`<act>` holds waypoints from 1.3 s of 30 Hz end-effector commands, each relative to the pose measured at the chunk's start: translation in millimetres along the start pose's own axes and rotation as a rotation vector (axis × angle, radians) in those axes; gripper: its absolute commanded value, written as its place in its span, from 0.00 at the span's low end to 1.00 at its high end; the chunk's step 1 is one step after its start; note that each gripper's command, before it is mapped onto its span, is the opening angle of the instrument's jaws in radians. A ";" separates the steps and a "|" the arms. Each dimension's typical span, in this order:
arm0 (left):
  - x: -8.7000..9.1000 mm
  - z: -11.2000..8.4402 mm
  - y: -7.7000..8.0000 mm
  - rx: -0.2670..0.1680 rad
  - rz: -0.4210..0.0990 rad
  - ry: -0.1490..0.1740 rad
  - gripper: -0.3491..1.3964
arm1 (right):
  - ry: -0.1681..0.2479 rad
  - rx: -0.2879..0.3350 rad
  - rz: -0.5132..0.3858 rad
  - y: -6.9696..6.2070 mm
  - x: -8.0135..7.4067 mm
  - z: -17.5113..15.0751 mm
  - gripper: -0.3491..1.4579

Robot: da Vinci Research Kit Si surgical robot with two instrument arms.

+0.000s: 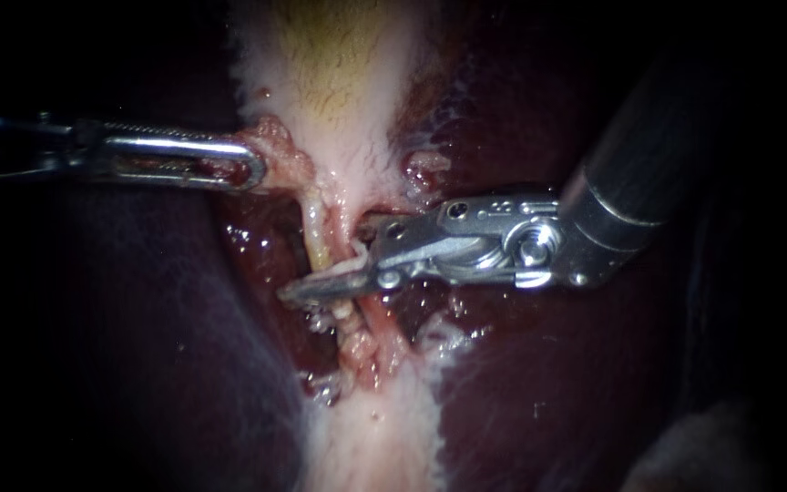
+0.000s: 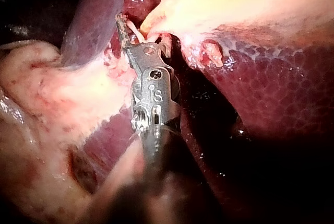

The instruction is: Clipping third clip left tube

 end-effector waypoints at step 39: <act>0.0 -0.5 0.1 -0.003 0.000 0.000 0.00 | 0.007 -0.014 -0.043 -1.4 -0.1 -8.8 0.47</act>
